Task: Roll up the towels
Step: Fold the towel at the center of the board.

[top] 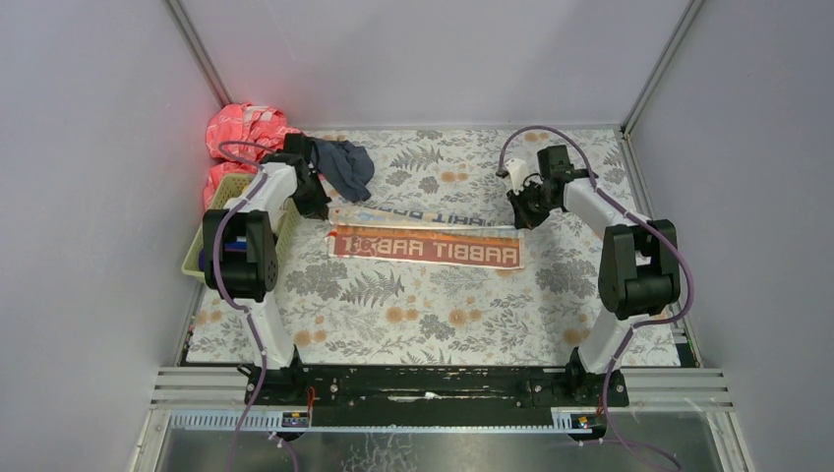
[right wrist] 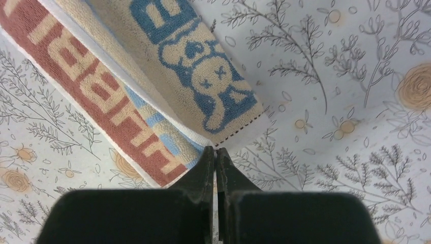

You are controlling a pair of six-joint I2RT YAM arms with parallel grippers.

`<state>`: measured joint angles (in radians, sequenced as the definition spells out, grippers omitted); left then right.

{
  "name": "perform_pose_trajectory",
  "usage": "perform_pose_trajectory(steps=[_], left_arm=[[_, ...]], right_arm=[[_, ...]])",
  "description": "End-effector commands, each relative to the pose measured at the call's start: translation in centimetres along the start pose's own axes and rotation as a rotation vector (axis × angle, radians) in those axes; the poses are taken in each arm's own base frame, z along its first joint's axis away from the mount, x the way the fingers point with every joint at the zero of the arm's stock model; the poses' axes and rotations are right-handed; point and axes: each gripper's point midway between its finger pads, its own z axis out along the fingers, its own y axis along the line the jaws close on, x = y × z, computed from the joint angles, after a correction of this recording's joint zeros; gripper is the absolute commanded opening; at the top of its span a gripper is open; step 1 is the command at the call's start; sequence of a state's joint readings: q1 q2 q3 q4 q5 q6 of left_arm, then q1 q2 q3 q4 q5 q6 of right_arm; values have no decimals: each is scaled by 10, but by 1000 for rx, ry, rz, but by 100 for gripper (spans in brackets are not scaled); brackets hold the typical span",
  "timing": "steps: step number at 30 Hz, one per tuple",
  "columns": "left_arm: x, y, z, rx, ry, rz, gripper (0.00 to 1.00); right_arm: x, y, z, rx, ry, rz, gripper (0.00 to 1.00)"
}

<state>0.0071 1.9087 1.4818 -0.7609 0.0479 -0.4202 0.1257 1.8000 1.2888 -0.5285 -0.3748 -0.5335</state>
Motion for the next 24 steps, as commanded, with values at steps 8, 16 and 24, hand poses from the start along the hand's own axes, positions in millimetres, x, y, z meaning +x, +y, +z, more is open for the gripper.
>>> perform_pose_trajectory(steps=[8, 16, 24], left_arm=[[45, 31, -5, -44, 80, 8, 0], [59, 40, -4, -70, 100, 2, 0], [63, 46, -5, -101, 114, -1, 0]], right_arm=[[24, -17, -11, 285, 34, 47, 0], [17, 0, -15, 259, -41, 59, 0], [25, 19, -13, 224, -43, 92, 0]])
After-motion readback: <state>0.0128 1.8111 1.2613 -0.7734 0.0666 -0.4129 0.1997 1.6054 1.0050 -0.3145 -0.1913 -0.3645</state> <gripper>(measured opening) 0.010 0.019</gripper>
